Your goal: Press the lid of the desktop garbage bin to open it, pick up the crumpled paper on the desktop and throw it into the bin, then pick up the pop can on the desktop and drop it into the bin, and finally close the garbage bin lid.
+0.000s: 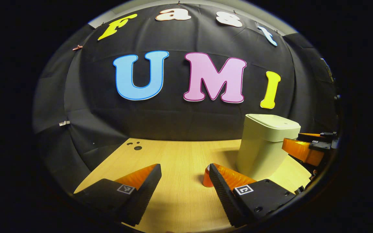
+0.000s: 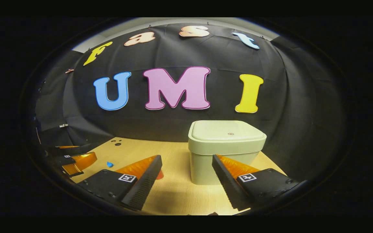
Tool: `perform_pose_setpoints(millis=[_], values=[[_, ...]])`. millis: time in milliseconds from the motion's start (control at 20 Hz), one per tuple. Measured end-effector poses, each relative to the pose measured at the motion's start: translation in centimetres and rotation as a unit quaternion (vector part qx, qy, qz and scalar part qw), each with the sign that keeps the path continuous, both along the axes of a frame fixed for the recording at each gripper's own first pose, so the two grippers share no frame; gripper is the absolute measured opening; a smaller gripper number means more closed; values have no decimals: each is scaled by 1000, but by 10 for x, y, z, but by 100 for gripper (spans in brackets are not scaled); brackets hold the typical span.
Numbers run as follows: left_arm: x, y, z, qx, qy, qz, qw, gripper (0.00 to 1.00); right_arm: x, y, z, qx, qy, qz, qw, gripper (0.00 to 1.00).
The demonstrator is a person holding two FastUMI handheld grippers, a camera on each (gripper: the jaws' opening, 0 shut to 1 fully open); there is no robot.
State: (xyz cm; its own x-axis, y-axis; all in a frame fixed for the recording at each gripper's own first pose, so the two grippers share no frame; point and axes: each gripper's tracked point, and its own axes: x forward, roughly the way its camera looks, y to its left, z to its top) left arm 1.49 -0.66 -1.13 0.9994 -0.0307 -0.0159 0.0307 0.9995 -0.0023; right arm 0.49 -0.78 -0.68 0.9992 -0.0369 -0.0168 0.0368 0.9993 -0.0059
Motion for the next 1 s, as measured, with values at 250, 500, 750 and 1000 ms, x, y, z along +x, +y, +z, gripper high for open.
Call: perform_pose_setpoints(millis=[250,500,750,1000], values=[[4,3,-4,2,4,0,1000,96,2,1,-2,-1,5,3,1000,98],[5,4,-2,4,-1,2,1000,96,0,2,0,-7,2,8,1000,98],[4,0,-5,5,2,0,1000,96,1,-2,8,-7,-8,3,1000,96],[5,-12,-9,12,8,-14,1000,96,6,-5,22,13,-5,1,1000,59]])
